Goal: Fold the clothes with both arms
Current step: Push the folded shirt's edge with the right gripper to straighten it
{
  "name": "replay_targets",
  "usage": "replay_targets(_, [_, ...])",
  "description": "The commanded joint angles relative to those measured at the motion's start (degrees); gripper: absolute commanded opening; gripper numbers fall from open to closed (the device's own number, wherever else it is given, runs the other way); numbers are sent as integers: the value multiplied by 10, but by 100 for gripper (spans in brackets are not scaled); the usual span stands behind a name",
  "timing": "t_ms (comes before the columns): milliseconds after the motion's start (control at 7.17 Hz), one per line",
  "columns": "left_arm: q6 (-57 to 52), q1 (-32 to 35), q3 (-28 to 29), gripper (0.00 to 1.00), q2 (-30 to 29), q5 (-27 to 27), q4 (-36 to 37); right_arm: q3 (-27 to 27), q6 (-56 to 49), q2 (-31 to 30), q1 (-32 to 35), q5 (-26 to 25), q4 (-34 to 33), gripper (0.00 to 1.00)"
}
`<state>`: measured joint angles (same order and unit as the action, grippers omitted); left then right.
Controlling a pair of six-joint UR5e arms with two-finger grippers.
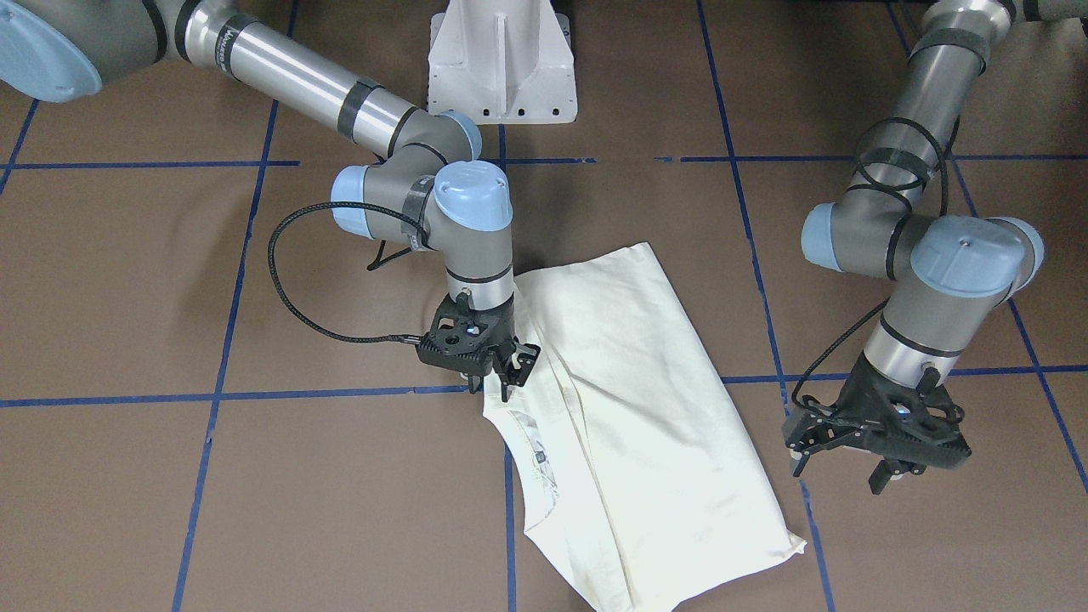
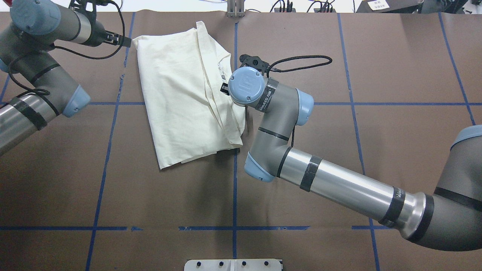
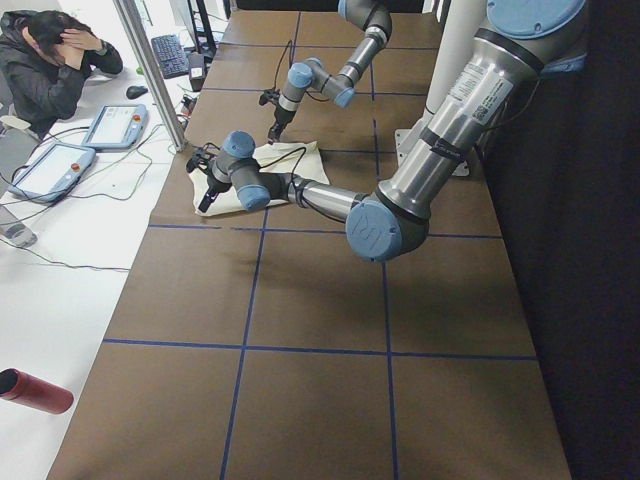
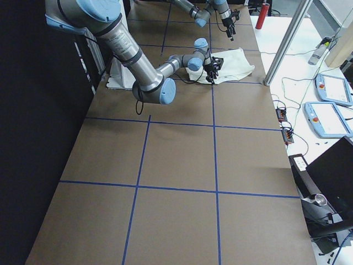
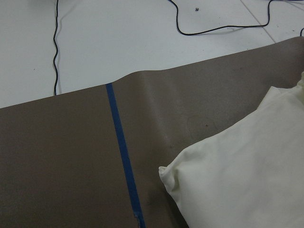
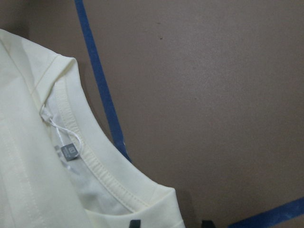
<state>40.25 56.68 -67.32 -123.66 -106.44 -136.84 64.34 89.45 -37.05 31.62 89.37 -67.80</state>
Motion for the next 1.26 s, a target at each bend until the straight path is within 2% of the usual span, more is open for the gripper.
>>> replay_targets(0, [0, -1, 0, 100, 0, 0, 0, -3, -1, 0, -7, -9, 0, 48])
replay_targets(139, [0, -1, 0, 100, 0, 0, 0, -3, 0, 0, -8, -9, 0, 38])
replay_targets(418, [1, -2, 0, 100, 0, 0, -1, -3, 4, 1, -8, -10, 0, 0])
replay_targets(837, [5, -4, 0, 100, 0, 0, -1, 10, 7, 9, -7, -13, -23, 0])
replay_targets(976, [6, -4, 0, 100, 0, 0, -1, 50, 6, -3, -7, -10, -56, 0])
replay_targets(1116, [6, -4, -1, 100, 0, 0, -4, 102, 6, -41, -8, -9, -68, 0])
